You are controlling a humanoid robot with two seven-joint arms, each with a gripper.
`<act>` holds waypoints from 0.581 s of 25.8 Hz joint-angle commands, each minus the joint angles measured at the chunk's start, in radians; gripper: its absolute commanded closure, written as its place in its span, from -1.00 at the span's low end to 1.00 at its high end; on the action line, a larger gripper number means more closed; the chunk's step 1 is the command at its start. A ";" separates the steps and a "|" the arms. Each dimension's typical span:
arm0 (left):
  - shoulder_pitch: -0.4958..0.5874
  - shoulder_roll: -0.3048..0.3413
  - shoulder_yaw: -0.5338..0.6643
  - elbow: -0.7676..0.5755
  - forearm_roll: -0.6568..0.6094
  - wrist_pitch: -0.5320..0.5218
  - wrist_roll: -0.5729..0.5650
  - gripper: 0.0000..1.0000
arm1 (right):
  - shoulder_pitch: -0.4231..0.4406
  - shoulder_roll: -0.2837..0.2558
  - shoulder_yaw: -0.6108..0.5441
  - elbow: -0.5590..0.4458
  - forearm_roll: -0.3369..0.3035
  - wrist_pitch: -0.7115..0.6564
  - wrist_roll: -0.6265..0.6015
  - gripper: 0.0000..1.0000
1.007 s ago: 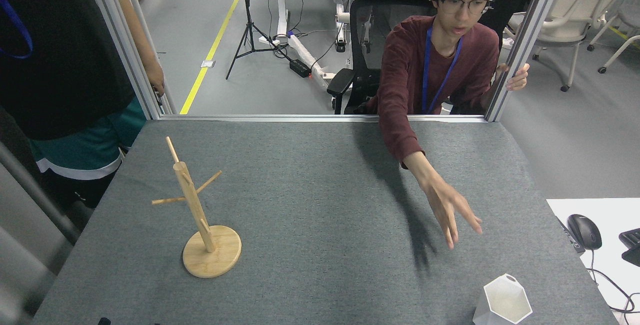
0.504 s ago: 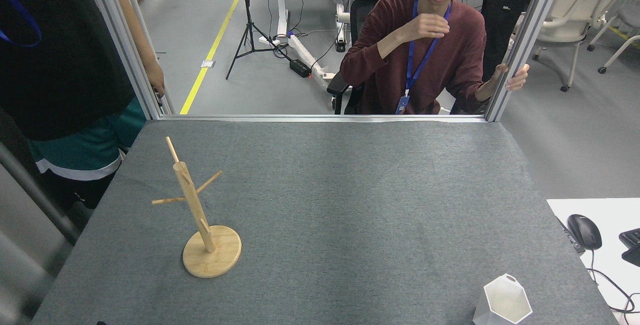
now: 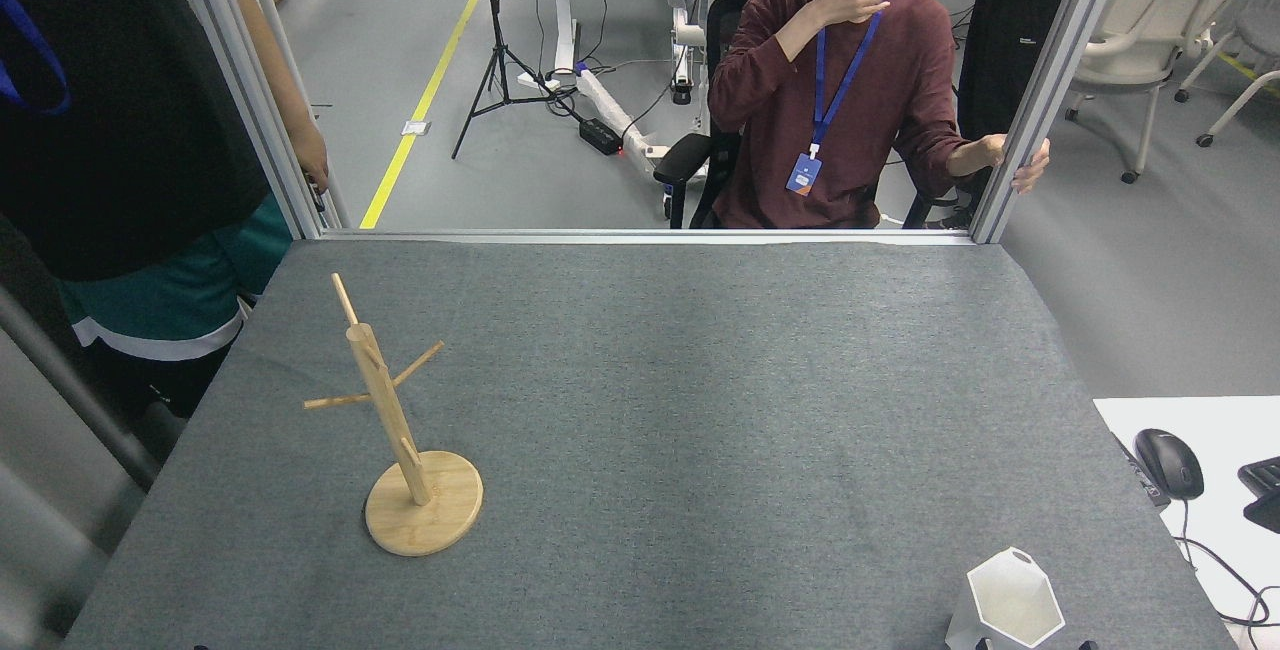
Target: Hang cup on storage rack
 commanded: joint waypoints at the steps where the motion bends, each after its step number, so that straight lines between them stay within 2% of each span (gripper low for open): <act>1: 0.000 0.000 0.000 0.001 -0.001 0.000 0.000 -0.99 | -0.035 -0.003 0.000 0.034 0.001 -0.001 -0.001 -0.97; 15: 0.000 0.002 0.000 0.003 -0.001 0.015 0.000 -0.99 | -0.125 -0.005 0.026 0.101 0.024 -0.001 0.001 -0.97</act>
